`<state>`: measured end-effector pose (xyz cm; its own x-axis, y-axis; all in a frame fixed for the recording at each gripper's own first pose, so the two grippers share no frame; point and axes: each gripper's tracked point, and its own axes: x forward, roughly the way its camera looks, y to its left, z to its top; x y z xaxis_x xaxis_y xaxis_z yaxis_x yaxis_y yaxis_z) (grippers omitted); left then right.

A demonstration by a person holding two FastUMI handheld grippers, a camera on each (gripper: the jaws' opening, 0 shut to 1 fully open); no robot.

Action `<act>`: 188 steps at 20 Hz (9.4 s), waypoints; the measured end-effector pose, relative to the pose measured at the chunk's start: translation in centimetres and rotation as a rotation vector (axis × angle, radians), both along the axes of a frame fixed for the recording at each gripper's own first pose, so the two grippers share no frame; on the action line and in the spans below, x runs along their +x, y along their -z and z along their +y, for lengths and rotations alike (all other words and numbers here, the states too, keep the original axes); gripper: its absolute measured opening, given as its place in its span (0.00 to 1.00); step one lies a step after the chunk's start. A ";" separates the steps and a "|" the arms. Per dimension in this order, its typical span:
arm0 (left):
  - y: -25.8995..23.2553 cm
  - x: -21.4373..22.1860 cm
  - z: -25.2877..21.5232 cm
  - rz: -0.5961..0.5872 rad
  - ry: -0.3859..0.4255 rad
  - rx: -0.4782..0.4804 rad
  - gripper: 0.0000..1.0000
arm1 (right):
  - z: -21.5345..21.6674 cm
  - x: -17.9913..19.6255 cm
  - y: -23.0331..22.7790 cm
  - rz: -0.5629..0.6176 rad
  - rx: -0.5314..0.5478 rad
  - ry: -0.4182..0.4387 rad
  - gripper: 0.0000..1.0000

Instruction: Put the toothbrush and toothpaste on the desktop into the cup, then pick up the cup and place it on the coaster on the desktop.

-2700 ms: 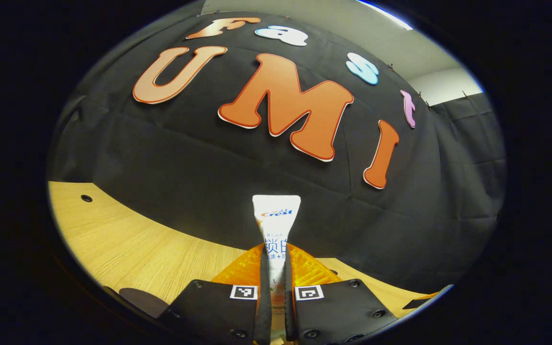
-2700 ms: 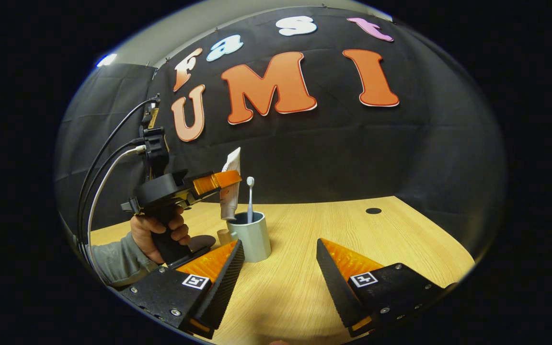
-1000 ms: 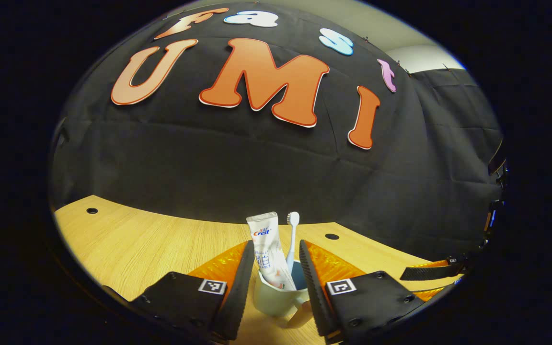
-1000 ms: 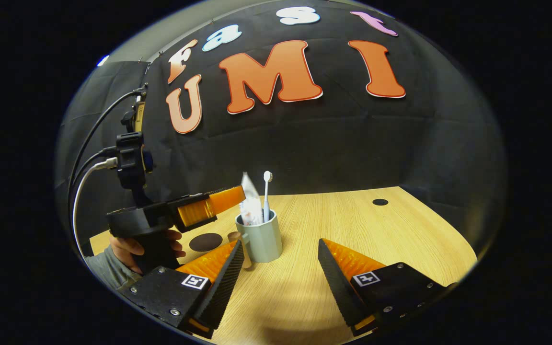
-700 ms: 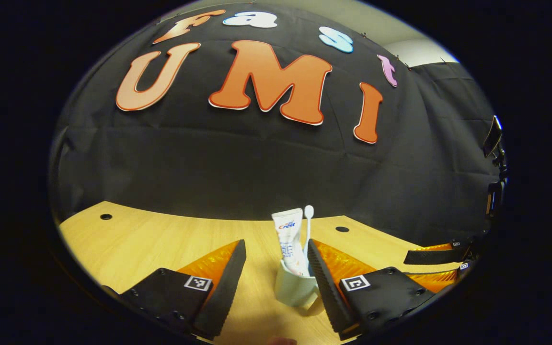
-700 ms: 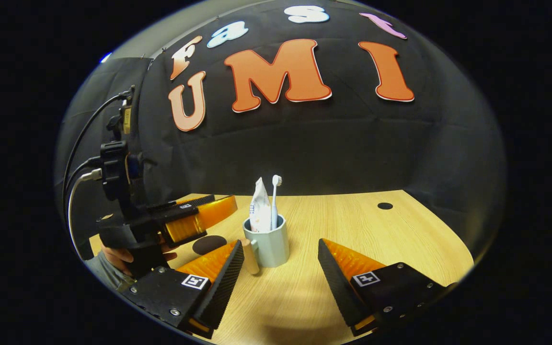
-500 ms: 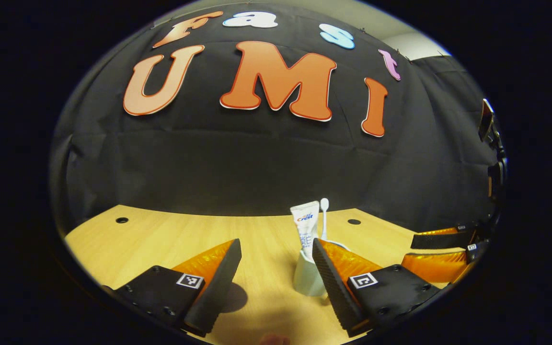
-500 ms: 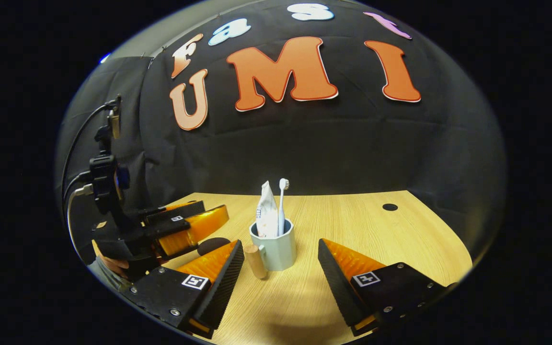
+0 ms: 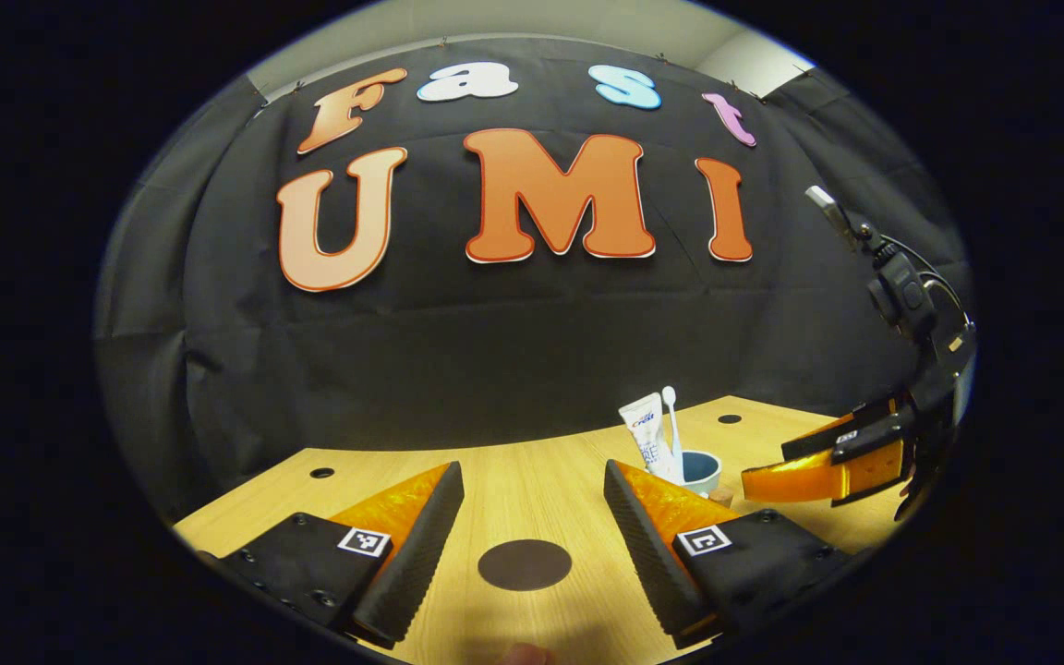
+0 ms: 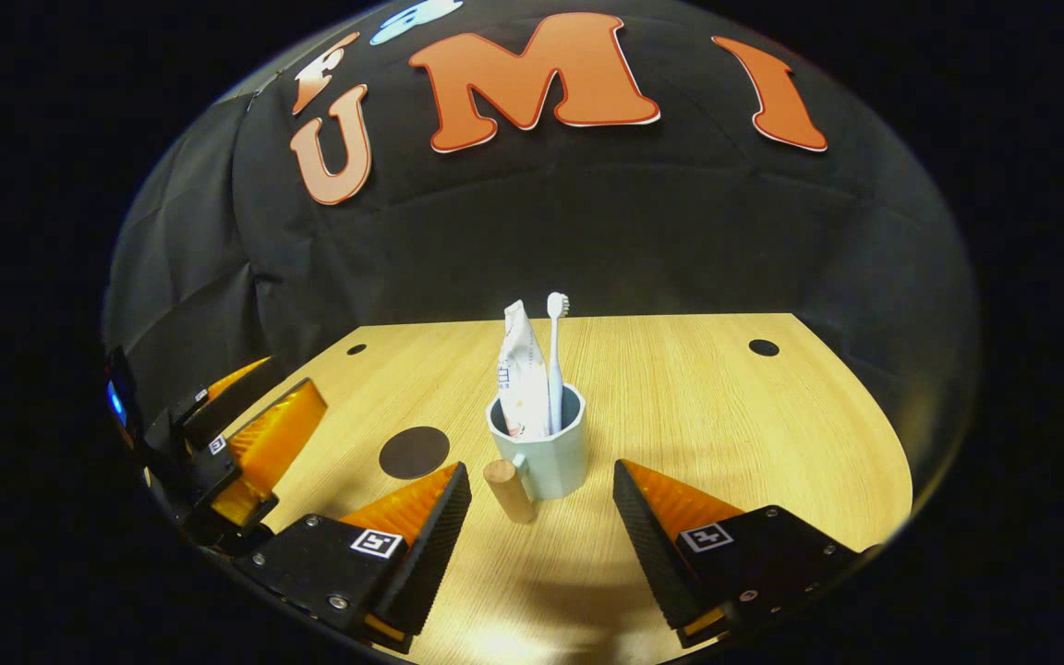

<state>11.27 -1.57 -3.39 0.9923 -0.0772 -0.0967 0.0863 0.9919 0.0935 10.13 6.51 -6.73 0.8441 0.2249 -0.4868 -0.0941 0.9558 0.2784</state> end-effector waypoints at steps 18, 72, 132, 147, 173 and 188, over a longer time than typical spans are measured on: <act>-0.1 -5.5 8.2 -0.030 -0.122 -0.020 0.98 | 1.7 3.1 3.7 0.293 -0.183 0.018 0.93; -0.6 -7.2 10.5 -0.008 -0.125 -0.054 0.97 | 0.7 3.4 7.0 0.325 -0.194 -0.147 0.17; 3.2 -10.2 13.6 0.045 -0.186 -0.109 0.97 | 1.9 7.2 6.2 0.294 -0.269 -0.459 0.19; 4.8 -10.2 14.0 0.084 -0.209 -0.094 0.97 | 1.9 6.9 6.2 0.338 -0.274 -0.468 0.22; 1.3 -8.3 11.2 0.027 -0.197 -0.013 0.97 | -3.2 3.0 -5.3 -0.210 -0.083 -0.391 0.61; -2.7 -6.2 4.0 -0.069 -0.114 -0.082 0.98 | -16.0 -0.7 -5.4 -0.441 -0.181 -0.079 0.80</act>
<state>5.07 2.44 -0.70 0.9992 0.0311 -0.0261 -0.0307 0.9994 0.0139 9.43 -9.45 -1.33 0.9626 0.2410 -0.1237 -0.2397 0.9705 0.0255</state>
